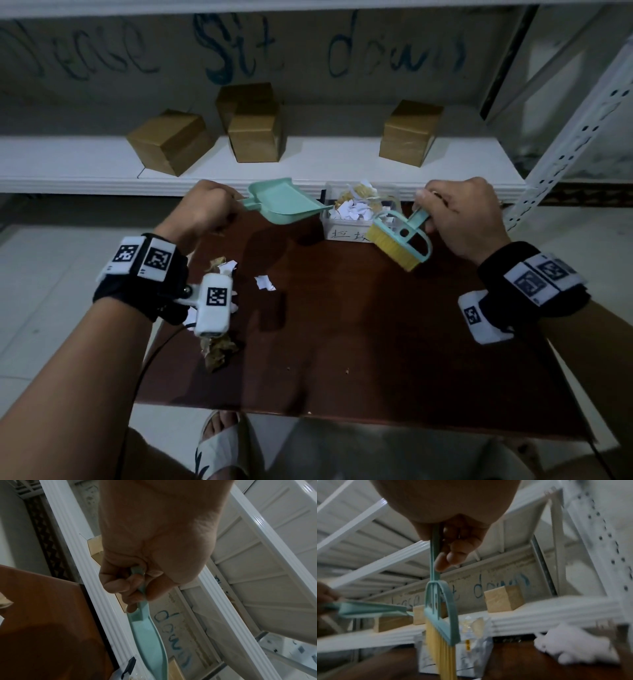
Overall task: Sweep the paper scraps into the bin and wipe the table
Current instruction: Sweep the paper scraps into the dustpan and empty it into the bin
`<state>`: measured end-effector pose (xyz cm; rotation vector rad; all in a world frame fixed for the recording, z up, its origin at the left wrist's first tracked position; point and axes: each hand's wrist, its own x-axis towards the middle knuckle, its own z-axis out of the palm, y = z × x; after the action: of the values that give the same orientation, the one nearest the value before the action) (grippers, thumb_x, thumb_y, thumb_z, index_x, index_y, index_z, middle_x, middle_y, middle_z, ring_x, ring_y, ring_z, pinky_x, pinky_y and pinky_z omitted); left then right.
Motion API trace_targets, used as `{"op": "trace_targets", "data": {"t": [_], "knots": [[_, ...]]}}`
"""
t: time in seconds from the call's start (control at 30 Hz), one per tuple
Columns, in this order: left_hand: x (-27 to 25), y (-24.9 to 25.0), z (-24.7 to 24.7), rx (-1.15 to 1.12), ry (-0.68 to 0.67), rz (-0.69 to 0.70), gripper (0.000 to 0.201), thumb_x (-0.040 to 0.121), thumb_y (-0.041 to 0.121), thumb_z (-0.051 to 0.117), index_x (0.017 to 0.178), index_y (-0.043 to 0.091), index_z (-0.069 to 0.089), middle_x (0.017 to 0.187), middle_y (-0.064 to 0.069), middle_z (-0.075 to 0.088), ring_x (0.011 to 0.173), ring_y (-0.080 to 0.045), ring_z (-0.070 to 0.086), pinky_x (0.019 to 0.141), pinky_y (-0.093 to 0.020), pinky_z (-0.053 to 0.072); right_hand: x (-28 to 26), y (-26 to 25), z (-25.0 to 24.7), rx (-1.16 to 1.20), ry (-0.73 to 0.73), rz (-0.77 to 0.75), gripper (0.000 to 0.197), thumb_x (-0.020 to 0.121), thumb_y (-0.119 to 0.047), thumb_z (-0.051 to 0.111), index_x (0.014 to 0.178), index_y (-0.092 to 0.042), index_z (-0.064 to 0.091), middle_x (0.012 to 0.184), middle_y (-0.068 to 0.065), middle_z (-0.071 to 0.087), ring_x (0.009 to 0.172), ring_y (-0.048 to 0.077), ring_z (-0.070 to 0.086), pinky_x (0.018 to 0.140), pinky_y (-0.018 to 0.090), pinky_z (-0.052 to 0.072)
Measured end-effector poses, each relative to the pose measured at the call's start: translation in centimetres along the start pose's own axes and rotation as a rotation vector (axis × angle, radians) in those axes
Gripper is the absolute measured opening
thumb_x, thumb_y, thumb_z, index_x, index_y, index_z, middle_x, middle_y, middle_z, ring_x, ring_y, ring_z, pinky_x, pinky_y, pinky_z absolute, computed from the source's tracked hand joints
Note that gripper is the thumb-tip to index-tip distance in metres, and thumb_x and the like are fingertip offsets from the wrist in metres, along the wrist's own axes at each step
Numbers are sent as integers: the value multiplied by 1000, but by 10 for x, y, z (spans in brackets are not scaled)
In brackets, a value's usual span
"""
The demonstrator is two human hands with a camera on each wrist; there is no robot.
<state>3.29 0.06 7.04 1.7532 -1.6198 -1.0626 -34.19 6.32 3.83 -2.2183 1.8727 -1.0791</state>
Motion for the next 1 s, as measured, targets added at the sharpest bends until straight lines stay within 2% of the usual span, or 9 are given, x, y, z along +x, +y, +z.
{"op": "trace_targets", "data": {"t": [0.1, 0.2, 0.37, 0.5, 0.57, 0.67, 0.77, 0.9, 1.0], "knots": [[-6, 3, 2, -20, 5, 3, 12, 82, -7, 56, 79, -4, 67, 65, -13, 46, 49, -19, 36, 42, -21, 30, 1, 4, -2, -241, -177, -65, 48, 100, -51, 39, 82, -20, 72, 65, 5, 69, 67, 31, 65, 70, 45, 54], [-11, 7, 4, -40, -5, -3, 16, 80, -8, 54, 78, 2, 66, 61, -11, 45, 48, -19, 36, 41, -20, 31, -5, 3, 3, -442, -248, -107, 40, 101, -44, 46, 81, -20, 71, 71, 10, 68, 71, 35, 65, 67, 41, 50], [-15, 11, 1, -72, -1, 12, 16, 83, -8, 53, 78, 2, 65, 61, -11, 44, 47, -18, 36, 41, -20, 32, -8, -2, 13, -640, -225, -110, 39, 100, -42, 49, 78, -16, 69, 65, 13, 64, 61, 35, 64, 60, 40, 51], [-16, 14, 1, -49, 0, 12, 21, 84, -8, 53, 67, 4, 60, 58, -10, 45, 47, -19, 38, 40, -20, 34, -11, -3, 18, -723, -182, -67, 36, 101, -38, 55, 78, -14, 69, 61, 11, 61, 55, 32, 60, 57, 36, 48], [-16, 14, 1, -39, -3, 6, 24, 84, -8, 52, 65, 5, 60, 60, -12, 47, 48, -20, 39, 40, -19, 35, -12, -2, 23, -737, -193, -56, 35, 101, -34, 58, 75, -13, 69, 61, 12, 60, 56, 33, 61, 56, 35, 46], [-16, 14, 1, -39, -8, 5, 19, 83, -8, 52, 70, 1, 62, 63, -14, 47, 50, -22, 39, 41, -19, 35, -15, 2, 33, -704, -230, -67, 37, 101, -33, 56, 72, -13, 67, 64, 14, 62, 61, 35, 62, 58, 39, 50], [-17, 15, 1, -29, -7, 21, 14, 85, -6, 53, 78, -1, 64, 66, -16, 48, 50, -23, 39, 42, -21, 37, -16, 2, 38, -642, -271, -103, 40, 100, -42, 49, 81, -15, 72, 70, 14, 65, 69, 36, 64, 63, 39, 49], [-17, 18, 0, -21, -10, 33, 13, 86, -5, 54, 77, -1, 63, 69, -17, 48, 51, -22, 40, 41, -21, 37, -19, -4, 38, -477, -346, -171, 51, 99, -53, 38, 91, -23, 79, 79, 7, 73, 74, 28, 65, 70, 36, 47], [-16, 18, -2, -24, -6, 33, 13, 85, -5, 54, 77, 0, 63, 67, -16, 47, 48, -21, 39, 41, -20, 36, -18, -11, 36, -345, -349, -201, 51, 99, -54, 41, 86, -23, 78, 71, 3, 70, 67, 23, 60, 64, 33, 42]]}}
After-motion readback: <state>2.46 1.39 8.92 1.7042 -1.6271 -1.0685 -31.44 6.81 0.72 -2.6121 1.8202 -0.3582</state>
